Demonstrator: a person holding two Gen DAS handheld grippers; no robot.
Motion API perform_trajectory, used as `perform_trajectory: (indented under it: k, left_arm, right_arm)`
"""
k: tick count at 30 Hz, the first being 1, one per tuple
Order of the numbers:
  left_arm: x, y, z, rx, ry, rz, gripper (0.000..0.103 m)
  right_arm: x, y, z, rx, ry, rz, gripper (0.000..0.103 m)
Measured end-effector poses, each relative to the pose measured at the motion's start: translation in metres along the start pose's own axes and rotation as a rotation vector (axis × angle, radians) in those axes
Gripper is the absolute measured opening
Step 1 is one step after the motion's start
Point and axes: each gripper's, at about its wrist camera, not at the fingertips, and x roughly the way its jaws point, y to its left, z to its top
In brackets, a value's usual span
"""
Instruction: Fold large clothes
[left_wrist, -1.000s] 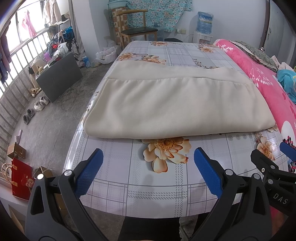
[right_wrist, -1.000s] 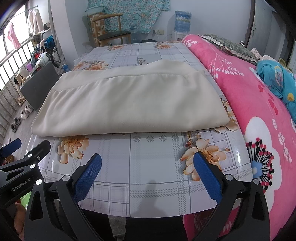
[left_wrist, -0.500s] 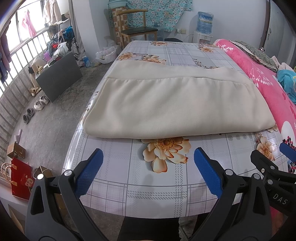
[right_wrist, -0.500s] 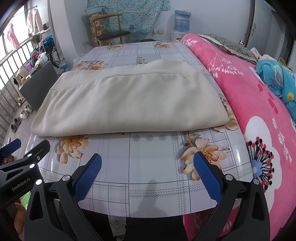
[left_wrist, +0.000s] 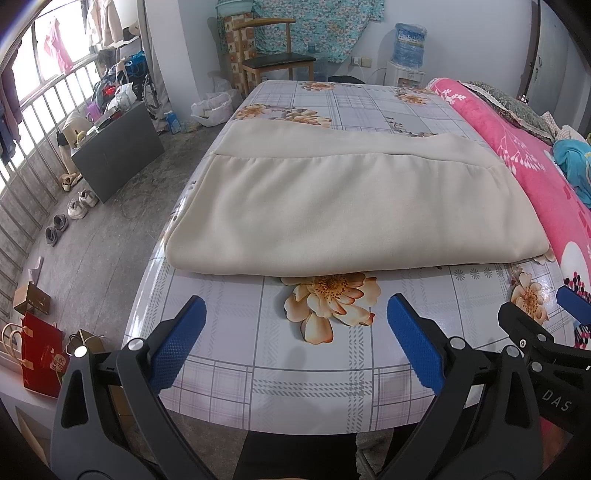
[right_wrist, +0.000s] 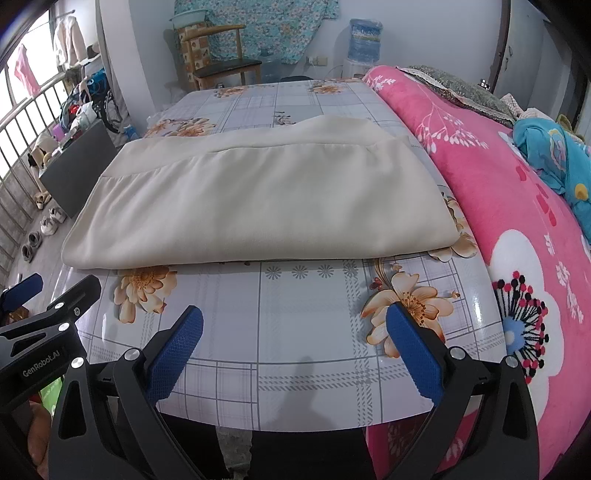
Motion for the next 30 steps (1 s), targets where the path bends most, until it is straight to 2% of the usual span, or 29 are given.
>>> perform_trajectory:
  k: [30]
  left_arm:
    - [0.0013, -0.0032, 0.0021, -0.007, -0.002, -0.006, 0.095]
  right_arm:
    - [-0.0003, 0.0002, 0.0021, -0.003, 0.000, -0.002, 0.097]
